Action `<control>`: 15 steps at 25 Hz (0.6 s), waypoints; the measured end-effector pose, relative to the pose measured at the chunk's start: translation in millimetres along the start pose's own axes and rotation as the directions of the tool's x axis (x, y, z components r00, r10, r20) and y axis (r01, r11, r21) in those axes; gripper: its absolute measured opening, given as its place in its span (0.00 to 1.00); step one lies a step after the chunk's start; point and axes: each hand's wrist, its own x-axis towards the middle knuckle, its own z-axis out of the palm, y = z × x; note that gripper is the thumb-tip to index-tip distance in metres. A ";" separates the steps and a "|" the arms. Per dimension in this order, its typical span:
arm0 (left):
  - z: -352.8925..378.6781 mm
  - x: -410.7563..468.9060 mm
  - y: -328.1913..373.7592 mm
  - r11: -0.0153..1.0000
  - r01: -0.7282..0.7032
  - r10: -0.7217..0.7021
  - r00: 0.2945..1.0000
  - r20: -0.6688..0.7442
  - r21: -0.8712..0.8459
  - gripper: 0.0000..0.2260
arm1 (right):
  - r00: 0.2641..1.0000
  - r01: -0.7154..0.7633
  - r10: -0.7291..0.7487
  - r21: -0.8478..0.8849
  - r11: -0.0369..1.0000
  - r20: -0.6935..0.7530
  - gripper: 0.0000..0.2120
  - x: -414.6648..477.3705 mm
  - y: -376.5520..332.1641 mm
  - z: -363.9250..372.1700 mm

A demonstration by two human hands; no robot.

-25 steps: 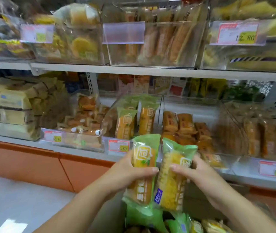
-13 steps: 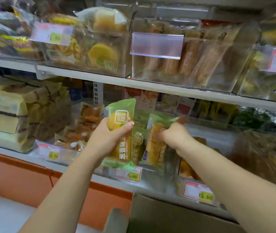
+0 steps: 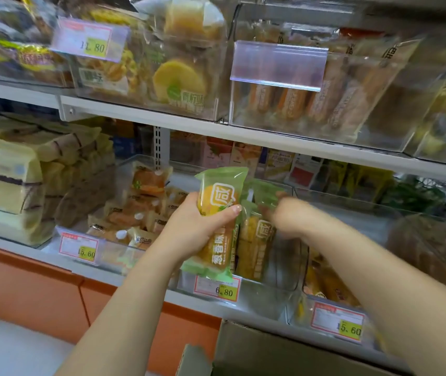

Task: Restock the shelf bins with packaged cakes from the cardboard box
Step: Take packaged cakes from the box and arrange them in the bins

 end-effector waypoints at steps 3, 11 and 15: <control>8.2 -2.3 2.0 0.999 -0.027 0.026 0.999 0.037 0.046 0.18 | 0.977 0.172 -0.176 -0.046 0.984 -0.116 0.17 -8.8 3.3 -29.0; 14.9 7.3 -3.6 0.997 0.063 -0.061 0.996 0.062 -0.044 0.26 | 0.982 0.166 -0.186 -0.314 0.935 -0.034 0.20 60.7 37.6 -31.3; 11.6 11.9 -2.4 0.978 0.124 -0.099 0.983 0.152 -0.169 0.21 | 0.988 0.154 -0.119 -0.577 0.802 0.098 0.29 98.8 32.4 -29.7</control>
